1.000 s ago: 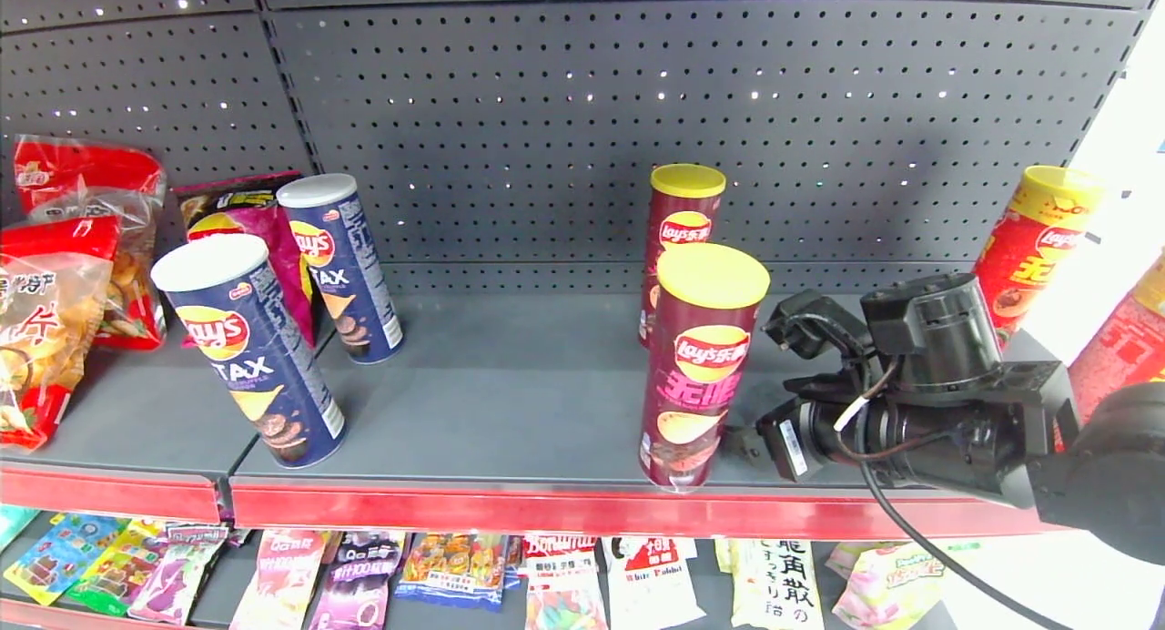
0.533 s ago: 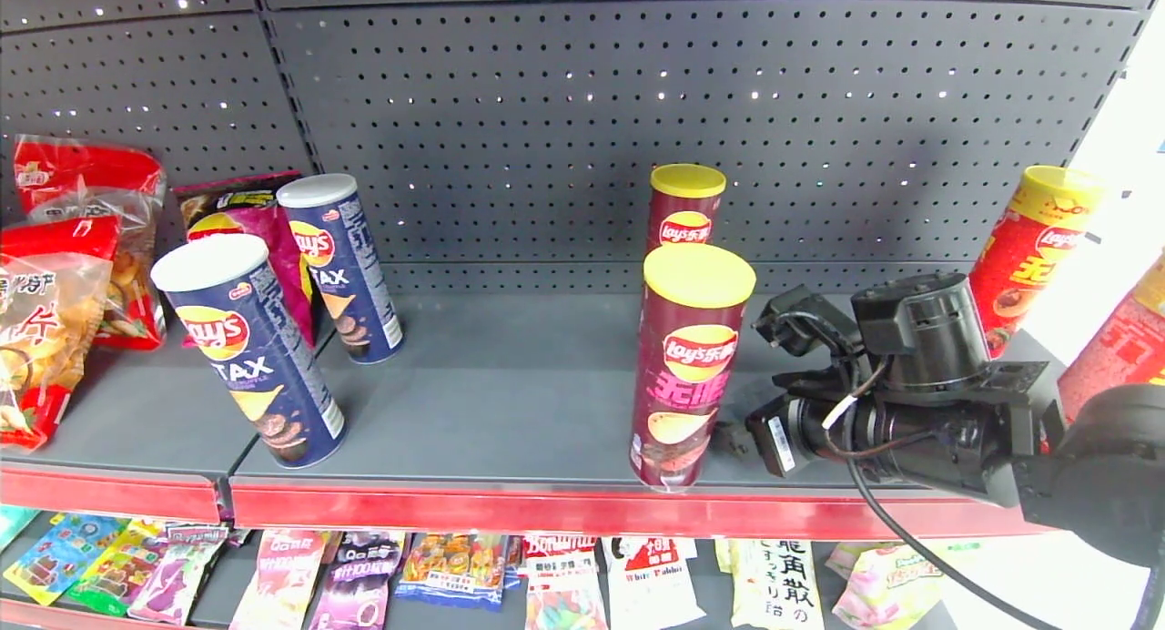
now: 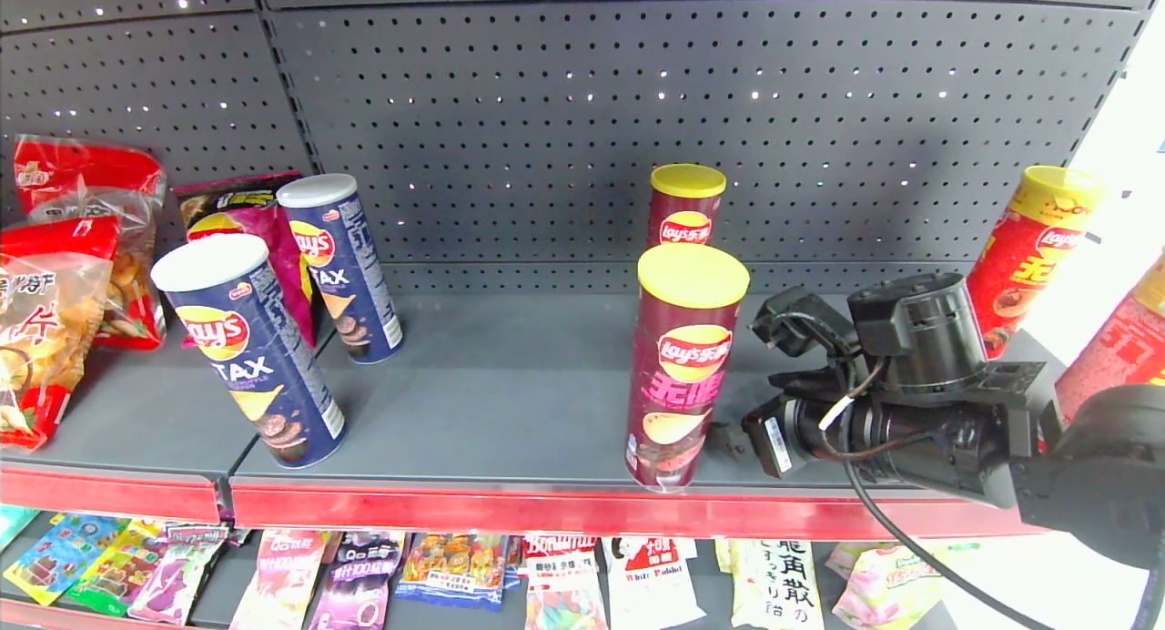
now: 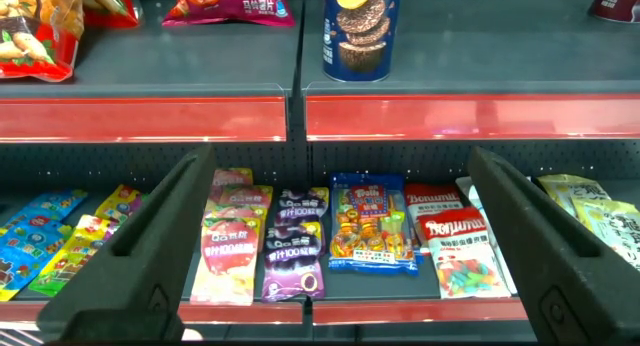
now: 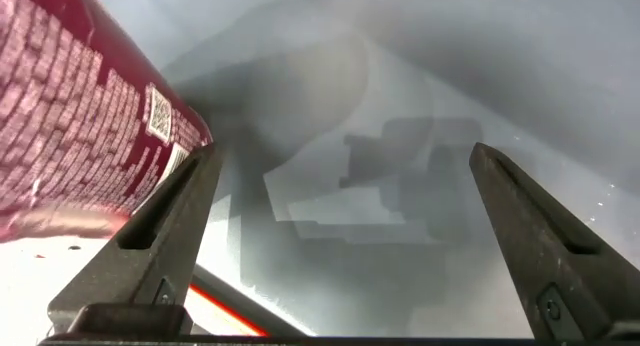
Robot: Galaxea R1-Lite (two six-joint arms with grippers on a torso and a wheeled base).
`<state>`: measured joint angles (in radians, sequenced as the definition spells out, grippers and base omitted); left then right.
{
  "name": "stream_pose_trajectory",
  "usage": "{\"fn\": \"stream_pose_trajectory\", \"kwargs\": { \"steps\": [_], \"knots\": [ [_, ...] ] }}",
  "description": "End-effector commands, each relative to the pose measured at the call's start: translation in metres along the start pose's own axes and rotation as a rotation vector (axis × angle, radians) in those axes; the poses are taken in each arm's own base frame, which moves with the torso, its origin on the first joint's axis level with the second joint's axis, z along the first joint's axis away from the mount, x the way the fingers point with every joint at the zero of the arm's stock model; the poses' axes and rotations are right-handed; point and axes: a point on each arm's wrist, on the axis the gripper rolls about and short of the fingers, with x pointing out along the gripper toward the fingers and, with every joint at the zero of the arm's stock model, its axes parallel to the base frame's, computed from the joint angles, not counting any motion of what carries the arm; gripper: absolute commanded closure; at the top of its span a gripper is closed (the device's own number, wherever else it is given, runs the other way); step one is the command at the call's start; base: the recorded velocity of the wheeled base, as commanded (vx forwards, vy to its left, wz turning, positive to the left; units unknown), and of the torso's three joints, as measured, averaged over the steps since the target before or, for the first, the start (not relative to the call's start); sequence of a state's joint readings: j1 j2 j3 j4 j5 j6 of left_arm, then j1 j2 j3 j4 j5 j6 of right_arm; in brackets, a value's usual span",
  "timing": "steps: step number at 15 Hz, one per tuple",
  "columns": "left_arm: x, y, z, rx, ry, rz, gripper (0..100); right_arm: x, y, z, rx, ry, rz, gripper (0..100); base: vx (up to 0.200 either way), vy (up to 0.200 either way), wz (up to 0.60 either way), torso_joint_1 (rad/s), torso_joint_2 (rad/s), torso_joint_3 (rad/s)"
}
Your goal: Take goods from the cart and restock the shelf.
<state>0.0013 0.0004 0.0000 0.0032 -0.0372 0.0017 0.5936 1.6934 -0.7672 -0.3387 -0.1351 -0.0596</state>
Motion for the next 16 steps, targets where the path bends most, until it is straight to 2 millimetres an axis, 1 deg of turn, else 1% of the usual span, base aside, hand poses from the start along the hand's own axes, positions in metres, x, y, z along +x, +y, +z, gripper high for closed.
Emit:
{"fn": "stream_pose_trajectory", "kwargs": {
  "steps": [1, 3, 7, 9, 14, 16],
  "knots": [
    [0.000, 0.000, 0.000, 0.000, -0.001, 0.001, 0, -0.002, -0.001, -0.001, 0.002, -0.001, -0.002, 0, 0.000, 0.000, 0.00, 0.000, 0.00, 0.000],
    [0.000, 0.000, 0.000, 0.000, -0.001, -0.001, 0, -0.003, -0.002, 0.000, 0.003, -0.004, -0.004, 0, 0.000, 0.000, 0.00, 0.000, 0.00, 0.000],
    [0.000, 0.000, 0.000, 0.000, -0.001, 0.001, 0, -0.016, -0.006, -0.005, 0.012, -0.012, -0.015, 0, 0.000, 0.000, 0.00, 0.000, 0.00, 0.000],
    [0.000, 0.000, 0.000, 0.000, -0.001, 0.001, 0, -0.047, -0.010, -0.014, 0.029, -0.054, -0.023, 0, 0.000, 0.000, 0.00, 0.000, 0.00, 0.000],
    [0.000, 0.000, 0.000, 0.000, -0.001, 0.001, 0, -0.111, -0.017, -0.048, 0.044, -0.142, -0.037, 0, 0.000, 0.000, 0.00, 0.000, 0.00, 0.000],
    [0.000, 0.000, 0.000, 0.000, -0.001, -0.001, 0, -0.137, -0.023, -0.067, 0.049, -0.187, -0.052, 0, 0.000, 0.000, 0.00, 0.000, 0.00, 0.000]
  ]
}}
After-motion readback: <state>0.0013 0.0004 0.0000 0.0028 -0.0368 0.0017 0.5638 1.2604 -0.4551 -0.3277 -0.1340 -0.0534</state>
